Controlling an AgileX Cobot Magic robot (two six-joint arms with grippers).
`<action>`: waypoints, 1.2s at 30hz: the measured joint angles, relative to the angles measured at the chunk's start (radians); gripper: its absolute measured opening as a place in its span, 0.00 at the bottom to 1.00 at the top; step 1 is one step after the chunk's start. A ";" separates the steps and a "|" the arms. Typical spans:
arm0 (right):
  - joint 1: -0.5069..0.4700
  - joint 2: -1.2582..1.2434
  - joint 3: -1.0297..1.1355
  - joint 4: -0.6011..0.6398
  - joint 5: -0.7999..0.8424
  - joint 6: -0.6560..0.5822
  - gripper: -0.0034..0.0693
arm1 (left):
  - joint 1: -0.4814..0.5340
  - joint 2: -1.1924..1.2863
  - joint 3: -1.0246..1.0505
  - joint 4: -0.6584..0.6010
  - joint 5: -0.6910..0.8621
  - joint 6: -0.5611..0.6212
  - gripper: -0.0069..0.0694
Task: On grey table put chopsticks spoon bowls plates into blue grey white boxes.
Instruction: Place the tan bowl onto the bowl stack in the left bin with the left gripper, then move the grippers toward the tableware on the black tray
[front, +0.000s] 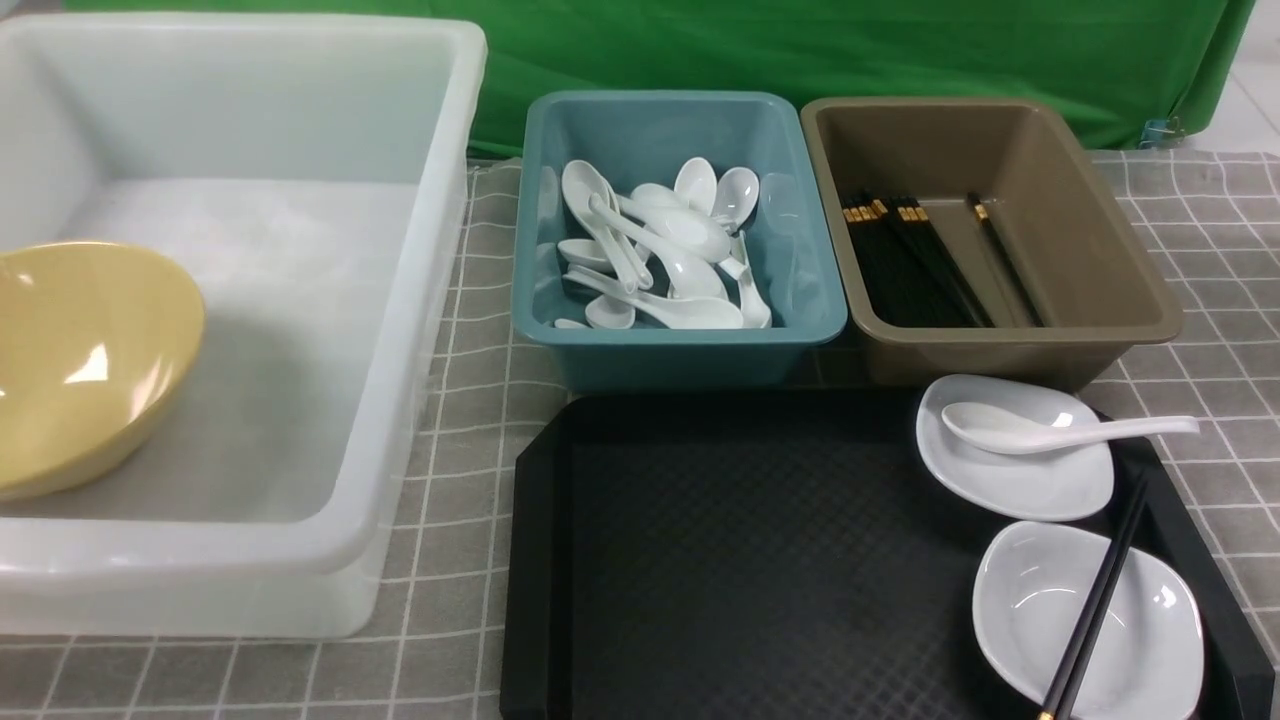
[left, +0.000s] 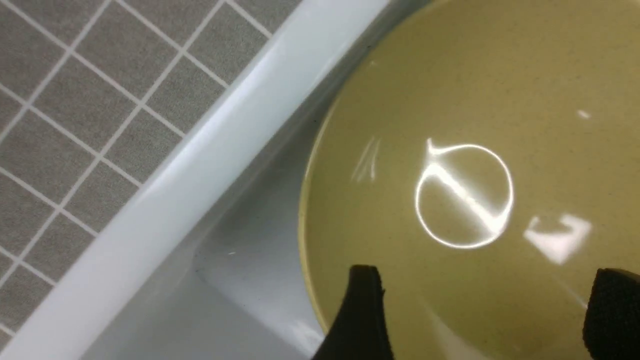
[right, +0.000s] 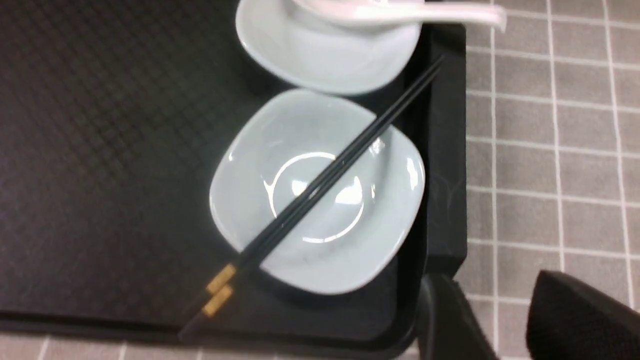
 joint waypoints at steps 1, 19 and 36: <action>0.000 0.009 -0.002 0.003 0.003 0.000 0.38 | 0.000 -0.009 0.000 -0.020 0.000 0.012 0.75; 0.000 0.581 -0.005 0.171 -0.256 0.147 0.72 | -0.293 -0.138 0.000 -0.253 0.002 0.242 0.09; 0.000 0.832 -0.007 0.175 -0.425 0.268 0.31 | -0.532 -0.129 0.000 -0.243 -0.016 0.243 0.09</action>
